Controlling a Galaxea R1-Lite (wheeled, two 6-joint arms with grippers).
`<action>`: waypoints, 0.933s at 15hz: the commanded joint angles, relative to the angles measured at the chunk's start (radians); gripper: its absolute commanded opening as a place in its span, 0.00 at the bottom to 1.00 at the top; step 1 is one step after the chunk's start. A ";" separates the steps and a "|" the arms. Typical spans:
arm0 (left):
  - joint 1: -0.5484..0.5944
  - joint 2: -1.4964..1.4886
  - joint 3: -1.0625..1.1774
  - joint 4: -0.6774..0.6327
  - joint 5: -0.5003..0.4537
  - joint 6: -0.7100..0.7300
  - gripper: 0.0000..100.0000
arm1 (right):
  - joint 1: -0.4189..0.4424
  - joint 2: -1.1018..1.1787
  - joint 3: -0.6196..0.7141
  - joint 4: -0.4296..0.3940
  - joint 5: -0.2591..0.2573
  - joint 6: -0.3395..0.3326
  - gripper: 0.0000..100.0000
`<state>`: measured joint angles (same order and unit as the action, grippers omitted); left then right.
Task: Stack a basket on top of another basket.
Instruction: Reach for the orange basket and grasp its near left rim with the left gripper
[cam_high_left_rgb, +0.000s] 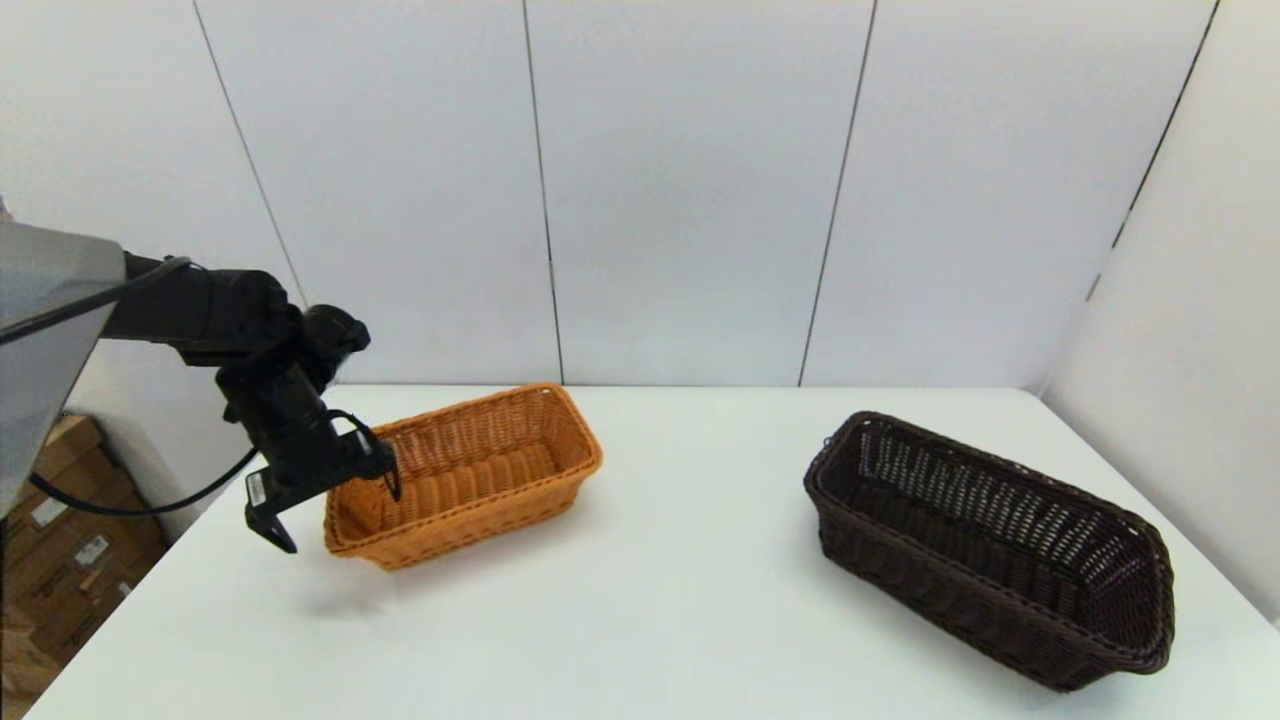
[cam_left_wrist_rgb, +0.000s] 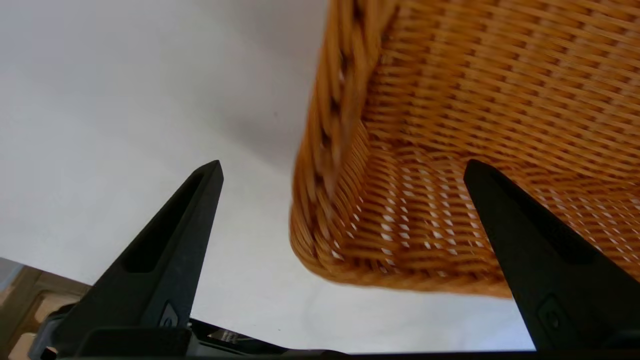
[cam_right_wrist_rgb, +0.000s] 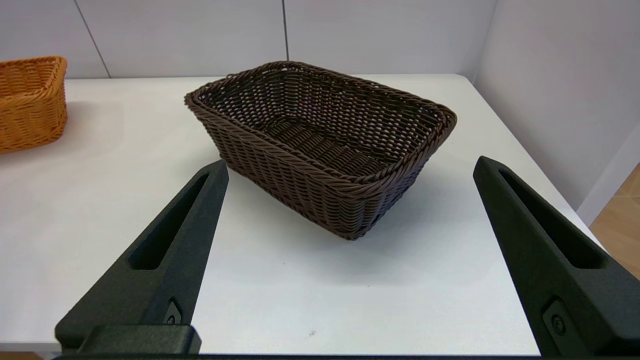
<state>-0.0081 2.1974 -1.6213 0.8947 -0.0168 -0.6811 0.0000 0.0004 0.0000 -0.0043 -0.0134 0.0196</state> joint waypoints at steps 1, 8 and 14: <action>0.034 0.030 -0.014 0.004 0.000 0.005 1.00 | 0.000 -0.002 0.000 0.000 0.000 0.000 1.00; 0.057 0.108 -0.060 0.001 -0.038 0.023 1.00 | 0.000 -0.002 0.000 0.000 0.000 0.000 1.00; 0.059 0.180 -0.068 -0.056 -0.040 0.025 1.00 | 0.000 -0.002 0.000 0.000 0.000 0.000 1.00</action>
<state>0.0500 2.3606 -1.6885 0.8360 -0.0566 -0.6523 -0.0004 0.0004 0.0000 -0.0038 -0.0138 0.0200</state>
